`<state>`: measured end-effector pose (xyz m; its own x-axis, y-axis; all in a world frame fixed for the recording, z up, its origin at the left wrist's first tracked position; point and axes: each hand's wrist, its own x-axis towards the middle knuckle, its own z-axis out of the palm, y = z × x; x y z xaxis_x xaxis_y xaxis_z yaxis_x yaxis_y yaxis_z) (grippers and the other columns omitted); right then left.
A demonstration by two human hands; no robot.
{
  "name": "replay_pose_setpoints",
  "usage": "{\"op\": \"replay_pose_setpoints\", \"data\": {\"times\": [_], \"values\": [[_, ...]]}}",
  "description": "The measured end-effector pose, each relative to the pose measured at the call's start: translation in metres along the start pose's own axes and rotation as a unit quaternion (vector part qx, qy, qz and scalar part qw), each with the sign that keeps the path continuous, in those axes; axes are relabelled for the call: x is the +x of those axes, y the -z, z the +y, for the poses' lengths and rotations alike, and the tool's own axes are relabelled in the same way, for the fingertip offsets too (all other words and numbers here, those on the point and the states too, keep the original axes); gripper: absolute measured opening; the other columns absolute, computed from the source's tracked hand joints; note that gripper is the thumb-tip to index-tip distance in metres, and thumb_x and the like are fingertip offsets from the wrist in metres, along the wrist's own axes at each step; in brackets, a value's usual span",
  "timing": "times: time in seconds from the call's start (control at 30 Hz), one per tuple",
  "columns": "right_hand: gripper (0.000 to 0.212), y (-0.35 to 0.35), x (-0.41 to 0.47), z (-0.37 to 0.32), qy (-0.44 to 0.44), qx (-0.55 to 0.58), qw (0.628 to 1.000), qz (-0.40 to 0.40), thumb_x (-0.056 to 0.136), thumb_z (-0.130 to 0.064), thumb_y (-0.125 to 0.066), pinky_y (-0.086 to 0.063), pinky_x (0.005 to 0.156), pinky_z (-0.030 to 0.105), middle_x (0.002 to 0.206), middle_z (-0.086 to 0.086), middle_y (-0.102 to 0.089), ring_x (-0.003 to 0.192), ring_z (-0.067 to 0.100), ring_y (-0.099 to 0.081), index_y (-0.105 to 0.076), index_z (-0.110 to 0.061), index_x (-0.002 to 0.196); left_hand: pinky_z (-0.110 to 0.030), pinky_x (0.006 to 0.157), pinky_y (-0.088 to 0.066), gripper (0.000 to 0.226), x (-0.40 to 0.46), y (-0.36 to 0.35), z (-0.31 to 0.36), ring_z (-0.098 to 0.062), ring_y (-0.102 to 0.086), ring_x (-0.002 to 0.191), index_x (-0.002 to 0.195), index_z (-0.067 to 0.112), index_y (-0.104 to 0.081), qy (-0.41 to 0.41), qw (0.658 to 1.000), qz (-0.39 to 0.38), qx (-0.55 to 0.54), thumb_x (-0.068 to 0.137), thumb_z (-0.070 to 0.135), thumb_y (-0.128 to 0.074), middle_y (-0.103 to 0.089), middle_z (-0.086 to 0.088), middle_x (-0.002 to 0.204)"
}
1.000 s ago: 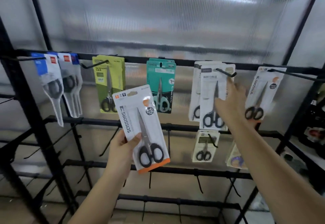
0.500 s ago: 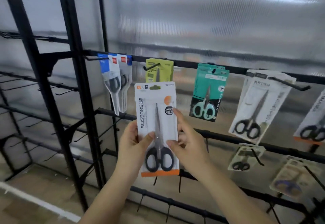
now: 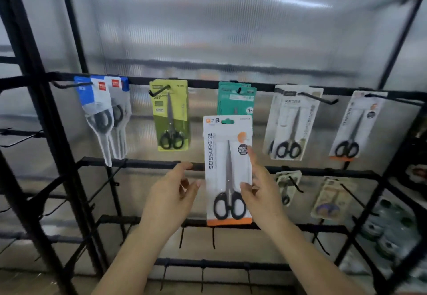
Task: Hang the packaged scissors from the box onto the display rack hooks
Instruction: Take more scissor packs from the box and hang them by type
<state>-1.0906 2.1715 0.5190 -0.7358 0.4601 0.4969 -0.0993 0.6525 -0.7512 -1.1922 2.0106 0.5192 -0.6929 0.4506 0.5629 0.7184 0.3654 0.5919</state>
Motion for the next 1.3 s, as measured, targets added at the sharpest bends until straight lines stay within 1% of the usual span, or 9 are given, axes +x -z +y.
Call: {"op": "replay_pose_setpoints", "data": {"times": [0.1, 0.3, 0.37, 0.43, 0.5, 0.6, 0.7, 0.93, 1.3], "values": [[0.084, 0.044, -0.010, 0.023, -0.047, -0.018, 0.997, 0.064, 0.090, 0.005, -0.047, -0.041, 0.104, 0.039, 0.143, -0.005, -0.040, 0.128, 0.014, -0.043, -0.013, -0.059, 0.132, -0.008, 0.056, -0.035, 0.042, 0.007, -0.025, 0.021, 0.003, -0.051, 0.071, 0.132, 0.029, -0.046, -0.042, 0.998, -0.039, 0.018, 0.092, 0.034, -0.054, -0.049, 0.019, 0.079], [0.082, 0.143, -0.040, 0.055, -0.088, -0.030, 0.963, 0.253, 0.088, 0.015, -0.043, -0.050, 0.073, 0.015, 0.134, -0.015, -0.047, 0.089, 0.014, -0.056, -0.028, -0.047, 0.139, -0.018, 0.070, -0.044, 0.043, 0.014, -0.072, 0.065, -0.002, -0.051, 0.078, 0.134, 0.027, -0.044, -0.088, 0.991, -0.096, 0.005, 0.093, 0.034, -0.055, -0.049, 0.016, 0.089], [0.078, 0.177, -0.044, 0.058, -0.085, -0.035, 0.943, 0.321, 0.088, 0.014, -0.043, -0.046, 0.057, 0.011, 0.101, 0.013, -0.056, 0.066, 0.004, -0.047, -0.032, -0.042, 0.140, -0.021, 0.072, -0.047, 0.042, 0.015, -0.087, 0.080, -0.003, -0.052, 0.078, 0.133, 0.027, -0.045, -0.106, 0.988, -0.111, -0.002, 0.093, 0.035, -0.054, -0.049, 0.017, 0.089], [0.072, 0.209, -0.043, 0.059, -0.060, -0.063, 0.924, 0.373, 0.088, 0.011, -0.046, -0.038, 0.055, 0.006, 0.074, 0.007, -0.042, 0.056, 0.000, -0.040, -0.033, -0.037, 0.139, -0.024, 0.072, -0.049, 0.042, 0.015, -0.100, 0.093, -0.004, -0.053, 0.078, 0.133, 0.028, -0.044, -0.117, 0.985, -0.127, -0.006, 0.093, 0.037, -0.053, -0.048, 0.017, 0.087], [0.065, 0.237, -0.039, 0.058, -0.044, -0.096, 0.910, 0.400, 0.090, 0.003, -0.050, -0.038, 0.060, 0.012, 0.071, 0.000, -0.039, 0.059, 0.002, -0.039, -0.033, -0.034, 0.140, -0.027, 0.073, -0.051, 0.042, 0.015, -0.111, 0.102, -0.005, -0.054, 0.078, 0.132, 0.029, -0.044, -0.127, 0.982, -0.138, -0.011, 0.092, 0.036, -0.054, -0.046, 0.018, 0.083], [0.057, 0.272, -0.029, 0.059, -0.063, -0.161, 0.900, 0.400, 0.091, -0.004, -0.051, -0.040, 0.068, 0.021, 0.087, 0.007, -0.050, 0.073, 0.018, -0.045, -0.037, -0.028, 0.142, -0.030, 0.075, -0.051, 0.043, 0.015, -0.126, 0.113, -0.008, -0.055, 0.080, 0.133, 0.029, -0.044, -0.130, 0.980, -0.148, -0.003, 0.092, 0.035, -0.054, -0.045, 0.018, 0.082], [0.054, 0.293, -0.020, 0.070, -0.124, -0.201, 0.912, 0.336, 0.092, -0.005, -0.049, -0.038, 0.070, 0.026, 0.100, 0.008, -0.057, 0.077, 0.017, -0.048, -0.040, -0.026, 0.140, -0.024, 0.073, -0.048, 0.044, 0.014, -0.139, 0.119, -0.006, -0.052, 0.079, 0.133, 0.030, -0.045, -0.121, 0.983, -0.142, -0.005, 0.091, 0.035, -0.056, -0.043, 0.021, 0.080], [0.053, 0.304, -0.026, 0.097, -0.088, -0.176, 0.926, 0.322, 0.090, -0.001, -0.053, -0.033, 0.054, 0.000, 0.075, -0.005, -0.043, 0.060, 0.009, -0.039, -0.045, -0.024, 0.137, -0.024, 0.071, -0.049, 0.043, 0.010, -0.161, 0.136, -0.003, -0.051, 0.075, 0.134, 0.029, -0.044, -0.097, 0.985, -0.139, 0.004, 0.092, 0.035, -0.054, -0.045, 0.019, 0.080], [0.053, 0.321, 0.006, 0.124, -0.105, -0.206, 0.931, 0.284, 0.092, -0.009, -0.047, -0.034, 0.055, 0.020, 0.085, 0.006, -0.052, 0.062, 0.012, -0.041, -0.039, -0.029, 0.140, -0.029, 0.076, -0.049, 0.040, 0.008, -0.167, 0.151, -0.011, -0.056, 0.081, 0.130, 0.024, -0.048, -0.069, 0.990, -0.119, 0.023, 0.092, 0.029, -0.056, -0.053, 0.011, 0.088]]}}
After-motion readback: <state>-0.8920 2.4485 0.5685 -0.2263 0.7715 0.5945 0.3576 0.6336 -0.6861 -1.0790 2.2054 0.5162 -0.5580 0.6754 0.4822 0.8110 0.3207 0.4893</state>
